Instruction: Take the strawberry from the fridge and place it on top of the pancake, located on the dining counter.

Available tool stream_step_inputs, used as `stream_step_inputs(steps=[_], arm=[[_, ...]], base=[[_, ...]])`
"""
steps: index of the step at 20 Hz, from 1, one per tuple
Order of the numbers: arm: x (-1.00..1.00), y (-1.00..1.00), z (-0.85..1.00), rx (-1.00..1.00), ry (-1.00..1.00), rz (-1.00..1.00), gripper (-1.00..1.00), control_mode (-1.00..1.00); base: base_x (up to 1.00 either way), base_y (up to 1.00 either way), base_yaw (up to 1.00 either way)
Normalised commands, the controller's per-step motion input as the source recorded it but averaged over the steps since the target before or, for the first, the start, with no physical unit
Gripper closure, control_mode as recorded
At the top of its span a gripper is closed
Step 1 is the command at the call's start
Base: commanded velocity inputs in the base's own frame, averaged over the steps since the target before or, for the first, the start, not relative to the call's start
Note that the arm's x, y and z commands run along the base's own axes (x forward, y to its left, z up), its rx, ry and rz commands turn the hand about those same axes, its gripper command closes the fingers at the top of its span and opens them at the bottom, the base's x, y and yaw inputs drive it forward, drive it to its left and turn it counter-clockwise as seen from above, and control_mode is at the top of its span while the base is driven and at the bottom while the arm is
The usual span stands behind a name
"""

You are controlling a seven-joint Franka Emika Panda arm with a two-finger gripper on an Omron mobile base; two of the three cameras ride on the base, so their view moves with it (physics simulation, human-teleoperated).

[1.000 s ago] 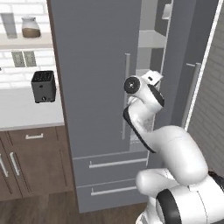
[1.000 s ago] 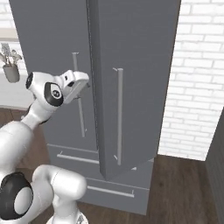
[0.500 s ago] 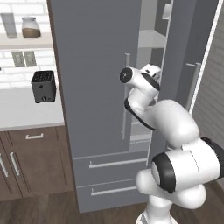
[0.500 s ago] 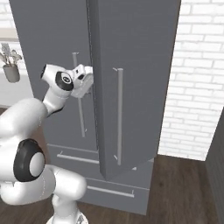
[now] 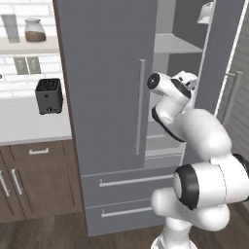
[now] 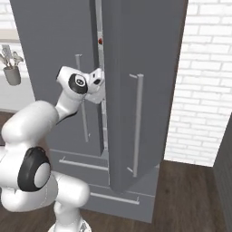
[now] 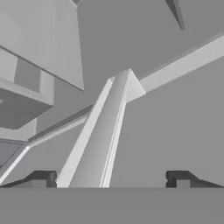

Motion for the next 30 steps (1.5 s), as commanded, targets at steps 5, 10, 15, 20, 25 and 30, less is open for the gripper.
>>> stream_step_inputs(steps=[5, 10, 15, 20, 25, 30], arm=[[-0.37, -1.00, 0.02, 0.02, 0.00, -0.15, -1.00, -1.00], [-0.02, -1.00, 0.21, 0.07, 0.00, -0.13, -1.00, -1.00], [0.00, -0.93, 0.20, 0.06, -0.02, -0.07, -1.00, -1.00], [0.00, -0.79, 0.07, 0.09, -0.11, -0.01, -1.00, -1.00], [-0.47, 0.23, 0.00, 0.07, -0.18, 0.00, -1.00, -1.00], [-0.14, 1.00, 0.00, 0.01, -0.06, 0.10, -1.00, -1.00]], base=[[0.00, 0.00, 0.00], [0.00, 0.00, 0.00], [0.00, 0.00, 0.00], [0.00, 0.00, 0.00], [0.00, 0.00, 0.00], [0.00, 0.00, 0.00]])
